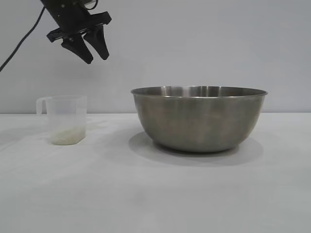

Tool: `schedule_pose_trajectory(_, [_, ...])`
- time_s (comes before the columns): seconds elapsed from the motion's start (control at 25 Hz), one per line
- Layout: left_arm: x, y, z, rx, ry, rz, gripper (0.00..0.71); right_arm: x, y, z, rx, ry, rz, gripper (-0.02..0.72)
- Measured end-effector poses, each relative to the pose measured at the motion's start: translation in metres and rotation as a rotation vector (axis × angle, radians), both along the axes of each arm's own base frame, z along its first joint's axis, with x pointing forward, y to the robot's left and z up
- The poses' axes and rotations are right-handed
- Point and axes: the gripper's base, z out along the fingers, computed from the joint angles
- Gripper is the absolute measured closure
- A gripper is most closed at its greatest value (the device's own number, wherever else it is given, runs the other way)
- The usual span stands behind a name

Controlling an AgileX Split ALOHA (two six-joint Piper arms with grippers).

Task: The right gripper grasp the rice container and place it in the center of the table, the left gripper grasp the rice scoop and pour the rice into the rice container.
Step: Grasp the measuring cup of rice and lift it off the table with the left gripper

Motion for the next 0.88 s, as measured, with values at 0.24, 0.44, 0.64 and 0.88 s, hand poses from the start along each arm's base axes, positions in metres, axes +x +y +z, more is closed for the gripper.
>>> schedule_pose_trajectory(0.24, [-0.001, 0.0, 0.005, 0.0, -0.008, -0.001, 0.389, -0.017, -0.004, -0.004, -0.014, -0.085, -0.009, 0.267])
schedule_pose_trajectory(0.44, [-0.002, 0.0, 0.005, 0.002, -0.004, -0.005, 0.389, -0.024, -0.005, -0.005, -0.013, -0.126, -0.011, 0.267])
schedule_pose_trajectory(0.64, [-0.007, 0.0, 0.023, 0.011, -0.05, -0.03, 0.389, -0.027, -0.006, -0.005, -0.009, -0.143, -0.014, 0.267])
schedule_pose_trajectory(0.88, [-0.021, 0.002, 0.068, -0.016, -0.147, -0.03, 0.389, -0.027, -0.006, -0.005, -0.007, -0.143, -0.017, 0.267])
